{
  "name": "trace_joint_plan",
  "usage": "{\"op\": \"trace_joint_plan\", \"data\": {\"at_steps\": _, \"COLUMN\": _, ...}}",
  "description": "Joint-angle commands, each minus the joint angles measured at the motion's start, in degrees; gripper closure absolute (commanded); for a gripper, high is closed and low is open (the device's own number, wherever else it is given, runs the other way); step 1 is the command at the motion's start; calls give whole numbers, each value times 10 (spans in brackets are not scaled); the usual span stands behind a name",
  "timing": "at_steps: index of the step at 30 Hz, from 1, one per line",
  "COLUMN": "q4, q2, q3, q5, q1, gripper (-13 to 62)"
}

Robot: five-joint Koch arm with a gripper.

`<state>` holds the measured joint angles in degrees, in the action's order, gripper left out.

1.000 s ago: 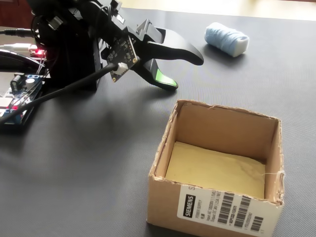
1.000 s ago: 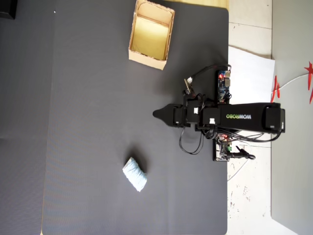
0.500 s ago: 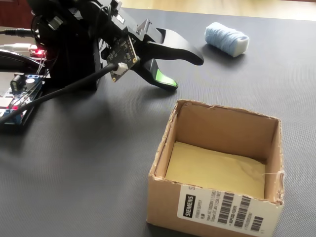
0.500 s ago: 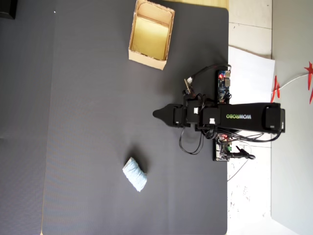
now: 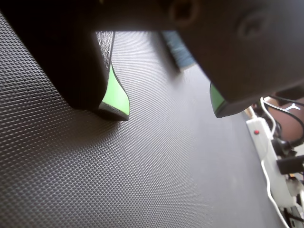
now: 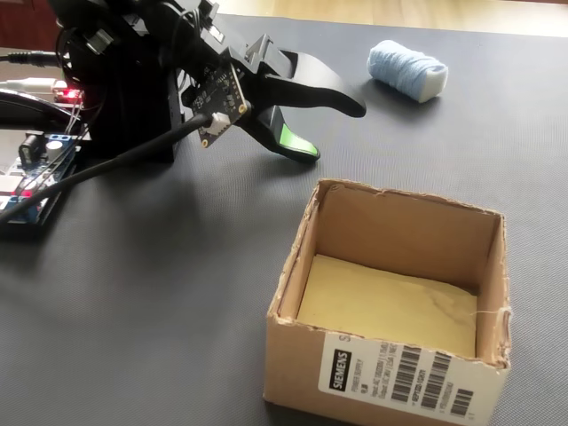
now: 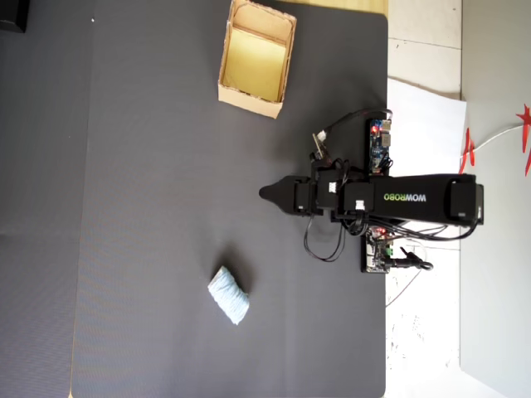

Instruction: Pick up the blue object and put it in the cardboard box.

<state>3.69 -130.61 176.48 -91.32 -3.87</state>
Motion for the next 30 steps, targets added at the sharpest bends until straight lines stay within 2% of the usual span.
{"op": "trace_joint_plan", "data": {"at_steps": 1, "q4": -62, "q2": -51, "q3": 22, "q5": -1, "q1": 0, "gripper": 154}}
{"op": "trace_joint_plan", "data": {"at_steps": 9, "q4": -40, "q2": -51, "q3": 22, "q5": -2, "q1": 47, "gripper": 153}}
{"op": "trace_joint_plan", "data": {"at_steps": 30, "q4": -44, "q2": -51, "q3": -4, "q5": -11, "q1": 343, "gripper": 155}}
